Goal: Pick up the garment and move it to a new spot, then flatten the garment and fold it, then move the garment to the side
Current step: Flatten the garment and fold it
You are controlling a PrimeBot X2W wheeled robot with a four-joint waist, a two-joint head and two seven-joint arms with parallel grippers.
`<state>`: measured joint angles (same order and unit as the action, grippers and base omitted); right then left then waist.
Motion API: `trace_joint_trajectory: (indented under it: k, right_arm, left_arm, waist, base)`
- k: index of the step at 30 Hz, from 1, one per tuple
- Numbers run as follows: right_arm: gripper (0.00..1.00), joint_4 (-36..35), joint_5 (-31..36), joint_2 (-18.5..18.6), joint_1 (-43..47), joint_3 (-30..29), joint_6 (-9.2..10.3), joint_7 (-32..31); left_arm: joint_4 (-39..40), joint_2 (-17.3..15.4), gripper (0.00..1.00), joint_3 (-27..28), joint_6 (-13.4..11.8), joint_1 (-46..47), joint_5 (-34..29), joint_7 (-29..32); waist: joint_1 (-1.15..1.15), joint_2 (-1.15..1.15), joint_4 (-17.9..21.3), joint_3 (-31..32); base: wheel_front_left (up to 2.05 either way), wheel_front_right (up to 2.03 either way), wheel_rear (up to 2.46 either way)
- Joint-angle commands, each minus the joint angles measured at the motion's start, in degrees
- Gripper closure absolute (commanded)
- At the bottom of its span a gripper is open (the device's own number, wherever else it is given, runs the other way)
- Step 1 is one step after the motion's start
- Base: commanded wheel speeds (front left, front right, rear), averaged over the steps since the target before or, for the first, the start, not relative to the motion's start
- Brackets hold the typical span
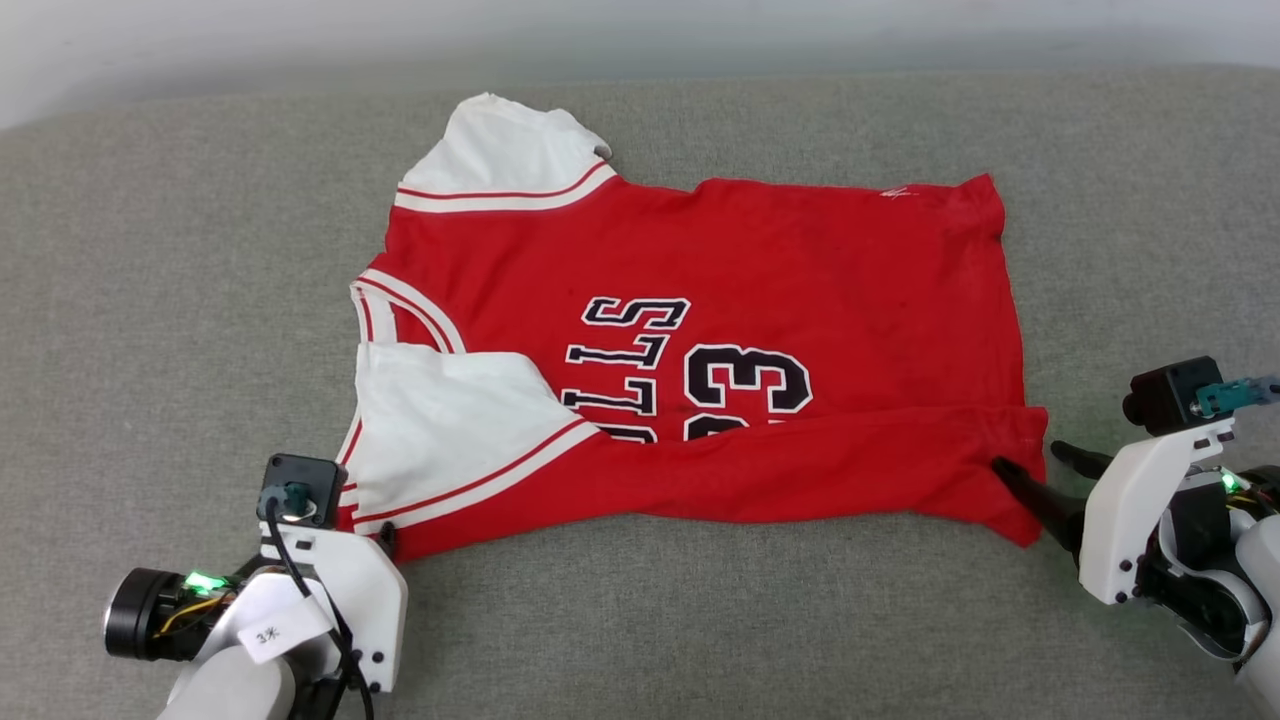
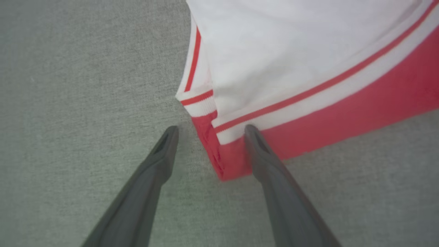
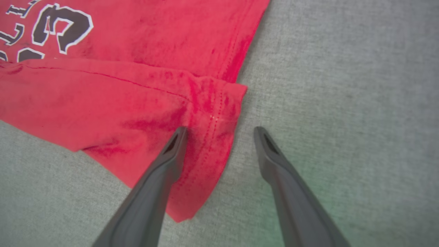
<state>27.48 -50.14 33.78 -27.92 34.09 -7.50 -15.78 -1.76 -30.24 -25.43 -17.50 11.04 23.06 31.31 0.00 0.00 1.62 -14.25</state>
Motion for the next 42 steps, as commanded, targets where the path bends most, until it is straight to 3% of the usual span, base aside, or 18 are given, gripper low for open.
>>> trace_joint_trajectory:
  k: [1,5,6,7,10,14,24,30,41,42]
  right_arm:
    - [0.0,-1.07,1.2,-0.89,1.71,-1.17,0.03,-1.0]
    - [0.0,-6.79,6.03,-2.2,5.26,-8.05,0.03,-5.24]
    - [0.0,-8.3,7.22,-2.69,6.24,-9.84,0.03,-6.43]
    - [0.0,-9.78,8.55,-3.2,7.23,-11.59,0.03,-7.64]
    - [0.0,-14.21,12.55,-4.89,10.45,-16.82,0.03,-11.5]
    - [0.0,-19.68,17.56,-8.11,14.7,-22.72,0.03,-17.02]
    - [0.0,-27.78,27.11,-15.59,20.19,-32.4,0.03,-26.75]
    - [0.0,-27.06,29.19,-17.91,19.46,-34.59,0.03,-29.35]
    - [0.0,-22.74,29.33,-17.88,17.85,-32.28,0.03,-29.53]
    - [0.32,-22.17,28.98,-17.97,17.94,-32.0,0.03,-29.73]
  left_arm:
    - [-1.13,0.09,0.0,0.15,-0.22,0.57,-0.16,-0.25]
    - [-4.91,1.41,0.0,-0.17,0.56,0.99,1.37,0.5]
    - [-5.8,1.75,0.56,-0.56,1.17,0.84,2.11,1.21]
    - [-6.56,1.99,1.0,-0.91,1.92,0.61,2.91,1.84]
    - [-7.71,2.41,1.0,-1.44,3.16,-0.13,4.49,3.08]
    - [-6.14,1.98,1.0,-0.44,2.93,-0.34,4.41,0.31]
    - [5.21,-0.09,1.0,1.11,0.21,-1.28,2.52,-2.05]
    - [11.39,-1.19,1.0,0.54,-1.27,-1.17,0.84,0.2]
    - [15.14,-0.96,1.0,-0.99,-3.16,-0.4,-0.88,2.62]
    - [15.13,-0.91,1.0,-1.08,-3.2,-0.39,-0.91,2.71]
  waist:
    - [0.0,0.0,0.14,-0.49]
    - [0.0,0.0,0.36,-1.47]
    - [0.0,0.0,0.39,-1.57]
    - [0.0,0.0,0.42,-1.6]
    - [0.0,0.0,0.32,-1.04]
    - [0.0,0.0,-0.06,0.64]
    - [0.0,0.0,-1.46,2.04]
    - [0.0,0.0,-2.3,0.24]
    - [0.0,0.0,-3.37,-2.78]
    - [0.0,0.0,-3.44,-2.89]
  base:
    - [0.0,0.0,0.0]
    - [0.0,0.0,0.0]
    - [0.0,0.0,0.0]
    - [0.0,0.0,0.0]
    - [0.0,0.0,0.0]
    - [0.0,0.0,0.0]
    - [0.0,0.0,0.0]
    - [0.0,0.0,0.0]
    - [0.0,0.0,0.0]
    - [0.0,0.0,0.0]
